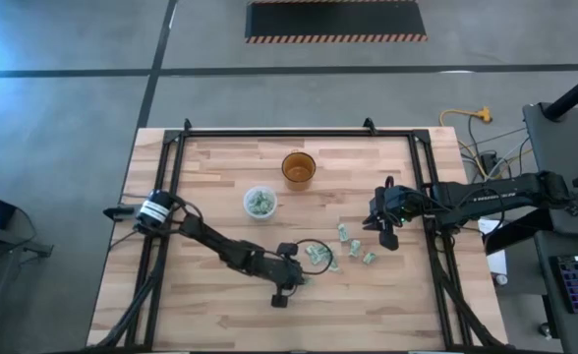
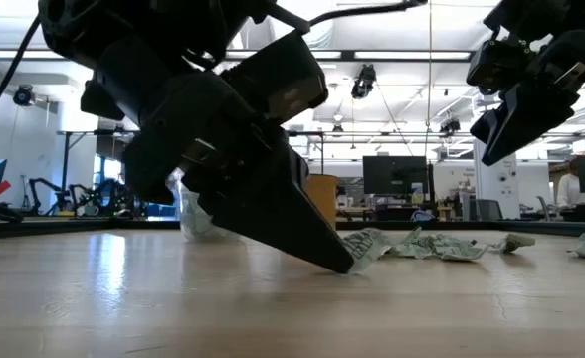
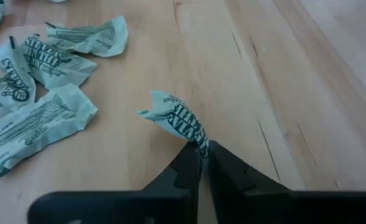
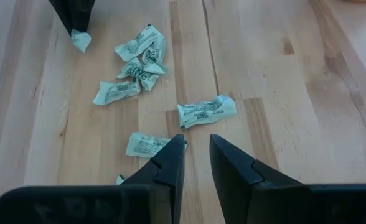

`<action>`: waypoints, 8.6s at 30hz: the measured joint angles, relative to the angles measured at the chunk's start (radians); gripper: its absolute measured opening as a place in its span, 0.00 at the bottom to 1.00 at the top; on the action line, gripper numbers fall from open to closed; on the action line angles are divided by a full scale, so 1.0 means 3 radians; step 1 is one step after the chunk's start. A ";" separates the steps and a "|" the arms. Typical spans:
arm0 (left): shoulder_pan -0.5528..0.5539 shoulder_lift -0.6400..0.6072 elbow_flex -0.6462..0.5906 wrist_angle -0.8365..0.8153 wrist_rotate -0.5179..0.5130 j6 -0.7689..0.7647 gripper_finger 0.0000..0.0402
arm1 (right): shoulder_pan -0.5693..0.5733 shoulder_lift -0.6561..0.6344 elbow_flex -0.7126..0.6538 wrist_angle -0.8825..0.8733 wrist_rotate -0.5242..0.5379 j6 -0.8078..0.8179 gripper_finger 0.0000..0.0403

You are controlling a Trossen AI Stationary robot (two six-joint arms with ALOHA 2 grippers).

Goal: Pick and place Stevia / Truvia into bins
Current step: Put the stevia packet into the transparent bin

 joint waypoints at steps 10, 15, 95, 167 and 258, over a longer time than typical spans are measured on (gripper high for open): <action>-0.0029 -0.0520 -0.0028 -0.0775 -0.0330 0.0008 0.02 | 0.0000 0.0000 0.0000 0.0006 0.0006 -0.0052 0.17; -0.0087 -0.0978 -0.0054 -0.1420 -0.1060 0.0095 0.01 | -0.0002 0.0003 -0.0001 0.0062 0.0007 -0.0064 0.17; -0.0457 -0.2529 -0.0739 -0.2053 -0.1905 -0.0015 0.44 | 0.1225 0.0291 -0.0466 0.0592 0.0094 0.0880 0.17; -0.0465 -0.2528 -0.0887 -0.1882 -0.1904 -0.0048 0.44 | 0.1563 0.1609 0.0930 -0.0371 0.1959 0.0005 0.02; -0.1171 -0.2522 -0.0893 -0.1938 -0.2346 -0.0157 0.44 | -0.0350 0.2711 0.2549 0.0126 -0.0936 -0.2016 0.33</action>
